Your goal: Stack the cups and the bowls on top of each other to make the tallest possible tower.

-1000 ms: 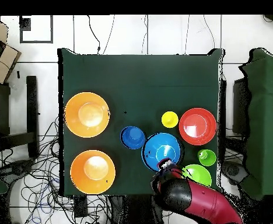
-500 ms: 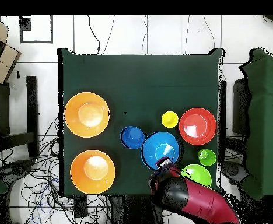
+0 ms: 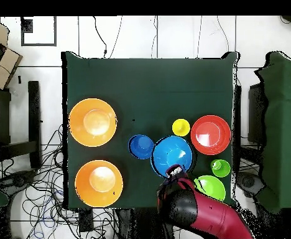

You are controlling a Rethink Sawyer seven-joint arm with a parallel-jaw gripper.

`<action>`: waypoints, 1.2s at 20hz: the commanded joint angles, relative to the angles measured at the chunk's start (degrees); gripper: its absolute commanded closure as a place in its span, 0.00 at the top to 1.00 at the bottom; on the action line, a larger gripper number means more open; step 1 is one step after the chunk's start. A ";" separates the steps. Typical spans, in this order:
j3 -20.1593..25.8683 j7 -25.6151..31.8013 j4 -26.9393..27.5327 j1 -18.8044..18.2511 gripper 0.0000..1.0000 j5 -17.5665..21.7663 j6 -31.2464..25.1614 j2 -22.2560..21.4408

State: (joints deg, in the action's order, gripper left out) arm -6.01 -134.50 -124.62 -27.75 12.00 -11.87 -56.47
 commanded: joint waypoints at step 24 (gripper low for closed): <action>-8.31 -11.05 4.34 13.25 0.00 -8.99 6.60 -0.88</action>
State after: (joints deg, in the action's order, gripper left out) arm -14.61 -134.51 -122.49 -16.70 6.96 -9.25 -59.16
